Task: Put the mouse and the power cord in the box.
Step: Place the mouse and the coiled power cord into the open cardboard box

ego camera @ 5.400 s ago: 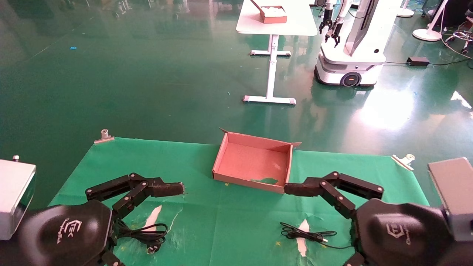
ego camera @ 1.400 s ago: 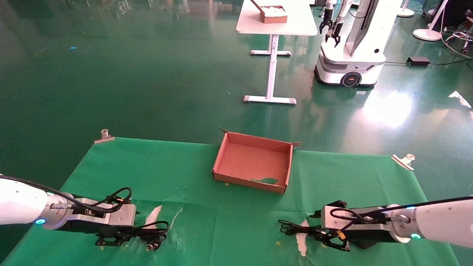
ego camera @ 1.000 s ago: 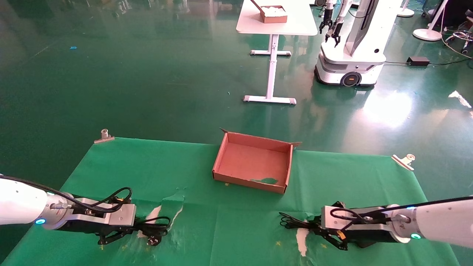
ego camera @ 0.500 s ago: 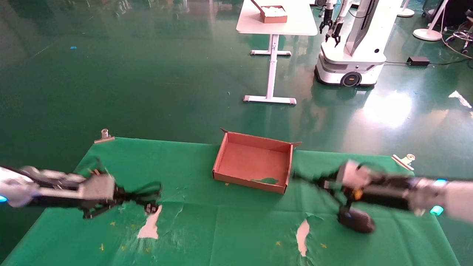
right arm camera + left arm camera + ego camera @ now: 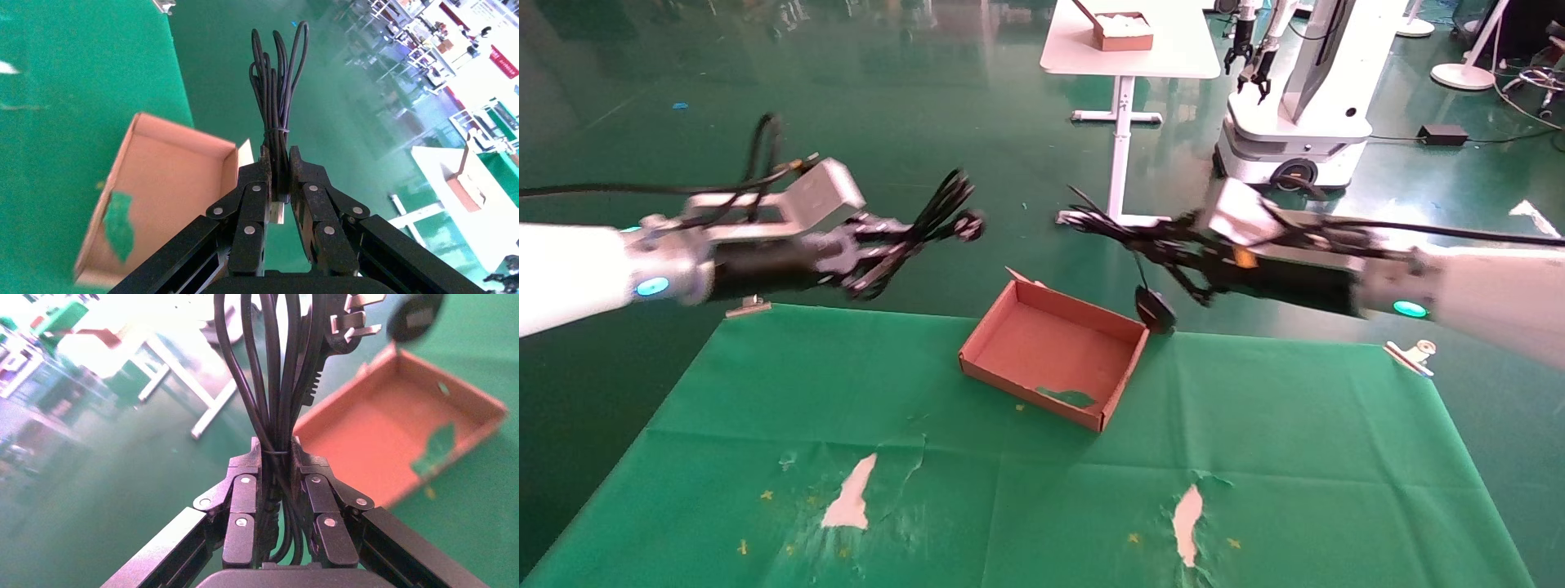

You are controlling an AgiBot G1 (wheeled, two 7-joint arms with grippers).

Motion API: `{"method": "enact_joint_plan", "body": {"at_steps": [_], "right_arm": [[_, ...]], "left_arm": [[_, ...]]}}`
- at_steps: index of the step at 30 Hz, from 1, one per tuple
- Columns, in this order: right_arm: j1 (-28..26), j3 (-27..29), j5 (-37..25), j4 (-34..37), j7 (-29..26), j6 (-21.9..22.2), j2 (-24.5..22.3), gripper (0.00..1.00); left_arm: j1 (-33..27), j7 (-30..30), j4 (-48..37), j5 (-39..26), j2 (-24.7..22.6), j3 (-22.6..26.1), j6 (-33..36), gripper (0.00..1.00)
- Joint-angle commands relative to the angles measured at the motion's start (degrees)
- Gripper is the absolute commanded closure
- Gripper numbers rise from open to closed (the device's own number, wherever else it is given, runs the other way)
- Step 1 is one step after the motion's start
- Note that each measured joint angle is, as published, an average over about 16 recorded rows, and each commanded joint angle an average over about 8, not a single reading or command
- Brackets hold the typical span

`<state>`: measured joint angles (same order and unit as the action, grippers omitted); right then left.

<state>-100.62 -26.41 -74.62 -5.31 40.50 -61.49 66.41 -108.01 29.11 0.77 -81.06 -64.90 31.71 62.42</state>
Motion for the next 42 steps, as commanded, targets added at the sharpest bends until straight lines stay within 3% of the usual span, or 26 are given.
{"method": "enact_joint_plan", "body": {"at_steps": [1,6,9,15,17,23,25,33,42], "right_arm": [[-0.9,0.0,0.0,0.8,0.0,1.9,2.5,1.0],[-0.5,-0.1,-0.4,3.2,1.0,13.2,8.2,1.0],[1.2,0.0,-0.3,3.9,0.9,16.8,10.4,1.0],[6.7,-0.1,0.2,2.9,-1.3,15.7,11.6,1.0],[8.2,-0.4,0.1,2.0,-2.2,14.3,11.7,0.95],[10.4,-1.9,-0.4,-0.2,-4.9,11.9,11.6,0.2],[10.6,-2.3,-0.4,-0.8,-5.7,11.8,11.5,0.0],[10.4,-1.8,2.3,-2.1,-7.2,14.3,11.2,0.0],[7.1,-1.6,3.0,-1.1,-2.9,17.9,9.1,0.0]], "left_arm": [[-0.3,-0.6,0.1,1.0,-1.9,-0.7,-2.1,1.0],[-0.1,-0.3,-0.5,1.8,-2.8,-1.3,-8.8,1.0],[0.4,0.5,-0.7,1.7,-3.3,-1.2,-14.2,1.0],[2.1,3.7,-0.1,0.5,-4.4,-0.4,-20.6,1.0],[2.6,5.1,0.2,-0.1,-4.4,0.0,-21.1,1.0],[3.5,9.8,1.0,-2.6,-3.8,1.8,-21.4,1.0],[3.6,11.6,1.2,-3.7,-3.8,2.5,-21.4,1.0],[4.0,16.7,1.4,-6.2,-5.8,4.2,-21.4,1.0],[6.9,17.2,1.2,-6.9,-11.8,4.9,-22.2,1.0]]}}
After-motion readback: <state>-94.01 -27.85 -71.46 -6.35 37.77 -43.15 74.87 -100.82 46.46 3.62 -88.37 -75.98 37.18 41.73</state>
